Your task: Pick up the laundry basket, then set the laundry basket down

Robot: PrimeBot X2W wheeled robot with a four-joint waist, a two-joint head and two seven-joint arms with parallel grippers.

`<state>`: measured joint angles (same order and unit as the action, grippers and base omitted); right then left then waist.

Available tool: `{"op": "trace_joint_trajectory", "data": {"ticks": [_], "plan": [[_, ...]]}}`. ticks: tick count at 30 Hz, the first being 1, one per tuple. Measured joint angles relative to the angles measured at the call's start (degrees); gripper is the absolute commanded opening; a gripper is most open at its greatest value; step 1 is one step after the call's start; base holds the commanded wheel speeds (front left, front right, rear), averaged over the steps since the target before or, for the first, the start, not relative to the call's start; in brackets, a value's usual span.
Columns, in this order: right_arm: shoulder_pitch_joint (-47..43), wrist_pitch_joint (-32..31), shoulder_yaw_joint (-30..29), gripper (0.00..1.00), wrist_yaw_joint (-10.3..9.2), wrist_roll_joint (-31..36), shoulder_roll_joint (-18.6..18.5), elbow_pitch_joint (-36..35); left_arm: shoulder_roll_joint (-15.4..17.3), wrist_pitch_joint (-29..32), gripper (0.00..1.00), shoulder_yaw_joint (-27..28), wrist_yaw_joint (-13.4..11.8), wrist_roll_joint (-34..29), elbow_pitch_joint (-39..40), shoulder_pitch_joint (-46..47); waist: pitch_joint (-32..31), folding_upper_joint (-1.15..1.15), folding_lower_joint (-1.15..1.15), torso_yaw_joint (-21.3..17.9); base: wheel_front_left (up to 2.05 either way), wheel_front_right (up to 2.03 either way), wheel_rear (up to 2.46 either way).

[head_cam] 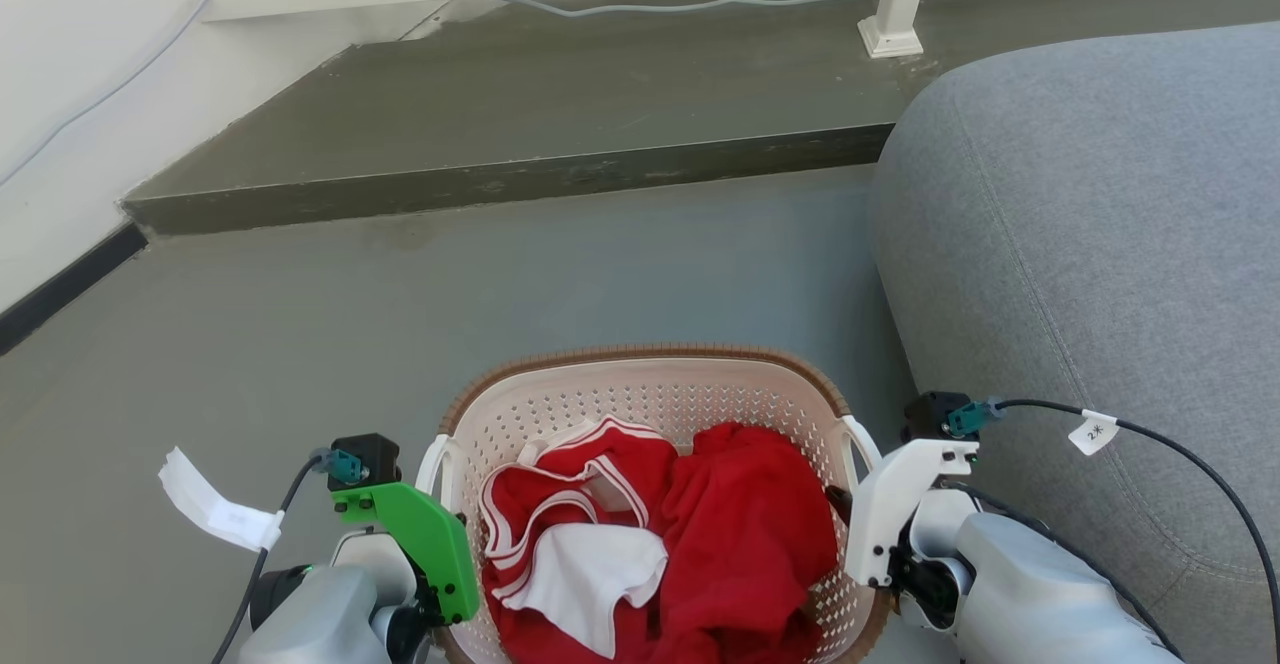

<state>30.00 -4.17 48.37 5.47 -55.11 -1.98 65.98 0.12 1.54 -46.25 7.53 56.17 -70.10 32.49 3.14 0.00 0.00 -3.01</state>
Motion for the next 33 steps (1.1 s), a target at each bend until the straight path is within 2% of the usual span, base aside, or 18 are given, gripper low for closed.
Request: {"op": "trace_joint_trajectory", "data": {"ticks": [16, 33], "plan": [[0.18, 0.10, 0.87, 0.00, -0.01, -0.58, -0.07, 0.02, 0.00, -0.01, 0.00, -0.12, 0.00, 0.13, -0.08, 0.02, 1.07, 0.00, 0.00, 0.03, 0.00, 0.00, 0.00], [4.63, 1.94, 1.56, 0.00, -0.11, -0.59, -0.36, 0.09, 0.00, -2.21, 0.00, 1.44, 0.00, 1.71, 0.31, 2.35, 6.66, 0.00, 0.00, 0.34, 0.00, 0.00, 0.00]]}}
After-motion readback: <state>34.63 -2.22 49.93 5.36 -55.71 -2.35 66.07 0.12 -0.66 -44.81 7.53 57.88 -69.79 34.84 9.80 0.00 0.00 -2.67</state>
